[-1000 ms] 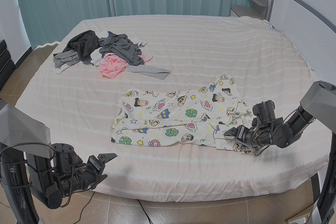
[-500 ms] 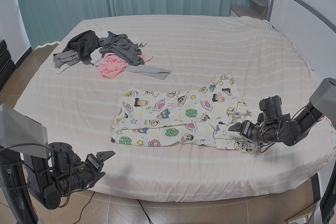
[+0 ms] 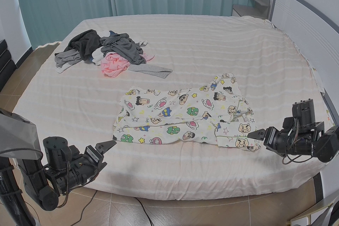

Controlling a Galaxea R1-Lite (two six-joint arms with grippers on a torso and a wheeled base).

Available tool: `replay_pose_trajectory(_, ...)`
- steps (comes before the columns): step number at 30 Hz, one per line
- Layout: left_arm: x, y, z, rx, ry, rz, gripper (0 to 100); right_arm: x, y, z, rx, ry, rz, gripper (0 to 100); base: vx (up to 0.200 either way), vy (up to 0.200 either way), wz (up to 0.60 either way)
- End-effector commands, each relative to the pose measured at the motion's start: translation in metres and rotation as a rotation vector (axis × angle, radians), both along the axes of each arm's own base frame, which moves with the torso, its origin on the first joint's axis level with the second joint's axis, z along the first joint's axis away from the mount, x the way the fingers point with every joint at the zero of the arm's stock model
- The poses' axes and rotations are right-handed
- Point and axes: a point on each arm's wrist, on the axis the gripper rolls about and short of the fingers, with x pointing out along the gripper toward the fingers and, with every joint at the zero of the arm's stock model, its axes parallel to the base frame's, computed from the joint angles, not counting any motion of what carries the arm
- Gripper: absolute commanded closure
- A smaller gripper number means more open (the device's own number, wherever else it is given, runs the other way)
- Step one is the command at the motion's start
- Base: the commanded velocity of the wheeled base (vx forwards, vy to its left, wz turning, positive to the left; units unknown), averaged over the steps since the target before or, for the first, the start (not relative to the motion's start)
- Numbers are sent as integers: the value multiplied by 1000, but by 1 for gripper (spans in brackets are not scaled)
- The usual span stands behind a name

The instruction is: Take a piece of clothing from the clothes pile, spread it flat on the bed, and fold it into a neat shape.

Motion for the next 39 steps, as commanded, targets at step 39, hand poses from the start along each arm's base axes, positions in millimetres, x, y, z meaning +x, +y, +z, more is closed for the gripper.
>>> replay_pose_trajectory(39,44,-17,-16,119,-97,-57,0,-52,-15,-4,30,-12,23,0,154,0,0)
